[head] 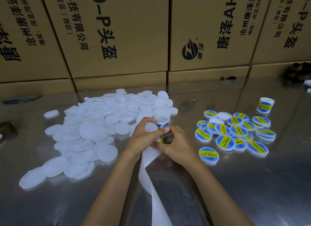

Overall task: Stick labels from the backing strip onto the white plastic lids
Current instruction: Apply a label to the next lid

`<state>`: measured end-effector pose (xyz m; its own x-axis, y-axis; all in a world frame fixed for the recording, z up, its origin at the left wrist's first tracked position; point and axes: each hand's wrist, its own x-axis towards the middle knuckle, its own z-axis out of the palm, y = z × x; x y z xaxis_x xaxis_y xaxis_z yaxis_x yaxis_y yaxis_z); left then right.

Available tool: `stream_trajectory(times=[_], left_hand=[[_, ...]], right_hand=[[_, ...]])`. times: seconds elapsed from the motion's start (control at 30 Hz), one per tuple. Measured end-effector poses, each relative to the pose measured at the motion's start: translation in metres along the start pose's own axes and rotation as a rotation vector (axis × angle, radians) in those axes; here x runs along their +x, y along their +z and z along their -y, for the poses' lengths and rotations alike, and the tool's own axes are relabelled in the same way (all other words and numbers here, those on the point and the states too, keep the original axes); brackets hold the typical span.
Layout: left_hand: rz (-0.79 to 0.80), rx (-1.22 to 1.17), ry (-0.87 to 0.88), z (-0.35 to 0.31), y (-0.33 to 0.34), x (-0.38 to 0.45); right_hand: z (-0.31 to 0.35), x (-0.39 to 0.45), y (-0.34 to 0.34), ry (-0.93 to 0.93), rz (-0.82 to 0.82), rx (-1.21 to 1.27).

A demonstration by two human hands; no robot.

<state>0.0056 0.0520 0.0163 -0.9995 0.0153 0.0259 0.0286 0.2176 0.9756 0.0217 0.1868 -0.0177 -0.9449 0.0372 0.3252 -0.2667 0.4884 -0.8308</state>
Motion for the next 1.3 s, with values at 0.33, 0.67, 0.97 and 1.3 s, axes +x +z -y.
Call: stream_trajectory(times=[0.33,0.67,0.97,1.3], left_hand=[[0.073,-0.211,-0.177,-0.003,-0.012,0.001],[0.071,-0.206,-0.153,0.005,-0.01,0.002],[-0.007,-0.182,-0.13,0.003,-0.007,0.001],[-0.045,-0.179,-0.125,0.003,-0.008,0.001]], right_hand=[[0.002,0.004,-0.01,0.08,-0.001,0.15],[0.003,0.002,-0.01,0.066,0.02,0.089],[0.004,0.002,-0.008,0.04,-0.011,0.027],[0.005,0.002,-0.006,0.095,-0.04,0.004]])
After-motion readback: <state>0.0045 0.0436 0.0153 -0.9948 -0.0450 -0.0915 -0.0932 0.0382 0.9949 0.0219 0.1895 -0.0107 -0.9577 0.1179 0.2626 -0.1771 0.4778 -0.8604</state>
